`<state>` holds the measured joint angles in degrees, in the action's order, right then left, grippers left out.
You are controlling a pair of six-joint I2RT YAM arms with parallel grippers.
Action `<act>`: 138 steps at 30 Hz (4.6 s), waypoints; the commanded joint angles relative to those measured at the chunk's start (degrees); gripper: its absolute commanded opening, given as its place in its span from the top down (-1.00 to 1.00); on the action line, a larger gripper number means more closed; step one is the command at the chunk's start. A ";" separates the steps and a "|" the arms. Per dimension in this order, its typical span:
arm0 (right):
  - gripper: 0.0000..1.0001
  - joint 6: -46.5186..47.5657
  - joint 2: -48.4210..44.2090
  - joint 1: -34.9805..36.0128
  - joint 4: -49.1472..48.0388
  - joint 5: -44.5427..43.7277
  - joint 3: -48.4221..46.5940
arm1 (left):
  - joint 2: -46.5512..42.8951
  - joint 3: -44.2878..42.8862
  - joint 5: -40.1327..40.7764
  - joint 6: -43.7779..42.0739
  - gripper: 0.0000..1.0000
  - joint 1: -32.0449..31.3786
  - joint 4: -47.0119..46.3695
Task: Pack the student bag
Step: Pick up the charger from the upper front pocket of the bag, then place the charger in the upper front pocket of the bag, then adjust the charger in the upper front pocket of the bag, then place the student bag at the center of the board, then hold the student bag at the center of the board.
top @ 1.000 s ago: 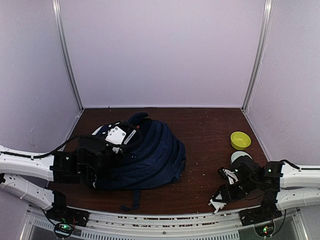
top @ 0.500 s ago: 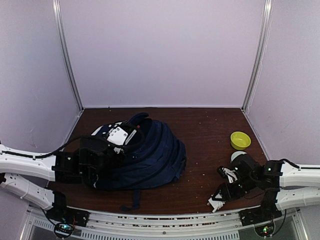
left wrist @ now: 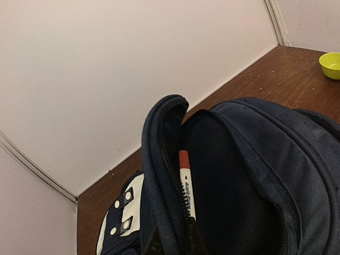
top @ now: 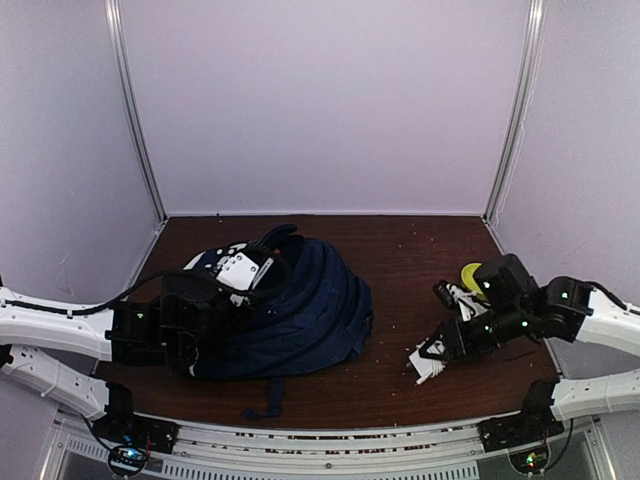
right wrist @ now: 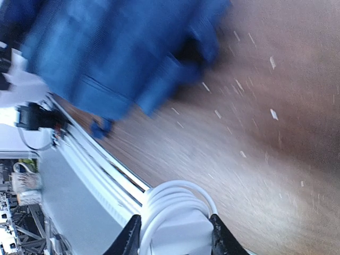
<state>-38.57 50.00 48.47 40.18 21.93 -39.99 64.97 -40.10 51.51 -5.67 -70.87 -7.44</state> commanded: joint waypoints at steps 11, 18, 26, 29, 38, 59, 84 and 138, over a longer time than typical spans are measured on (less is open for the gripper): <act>0.49 2.18 33.10 1.87 -21.88 11.40 -36.82 | -0.25 -3.23 0.18 -0.11 1.00 0.65 -7.66; 0.52 -5.88 53.12 3.18 -28.99 14.48 -52.55 | -1.67 -1.11 -1.17 -0.36 1.00 0.56 -12.87; 0.54 -7.84 60.12 3.19 -30.25 10.64 -54.41 | -2.81 0.51 -4.48 -1.83 1.00 0.56 -17.69; 0.52 -6.34 62.94 3.03 -28.03 8.17 -56.21 | -2.17 0.67 -6.22 -2.37 1.00 0.56 -19.00; -0.19 -4.04 67.26 2.95 -24.53 6.76 -62.30 | -2.52 0.13 -7.66 -4.28 1.00 0.56 -19.40; -0.05 11.76 53.92 3.72 -5.83 -3.32 -59.40 | -0.09 -0.33 -6.81 -2.54 1.00 0.56 -18.92; 0.31 13.78 59.06 4.44 -7.16 -6.76 -66.15 | -1.95 1.24 -6.53 -1.43 1.00 0.64 -17.37; 0.33 5.99 32.13 10.51 -34.10 -22.43 -13.09 | 5.27 0.10 -44.57 1.11 -0.55 8.91 -10.83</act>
<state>-29.91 81.30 58.78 7.66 2.85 -51.35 69.67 -41.06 7.66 -2.48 -62.19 -10.85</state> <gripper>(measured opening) 0.337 0.774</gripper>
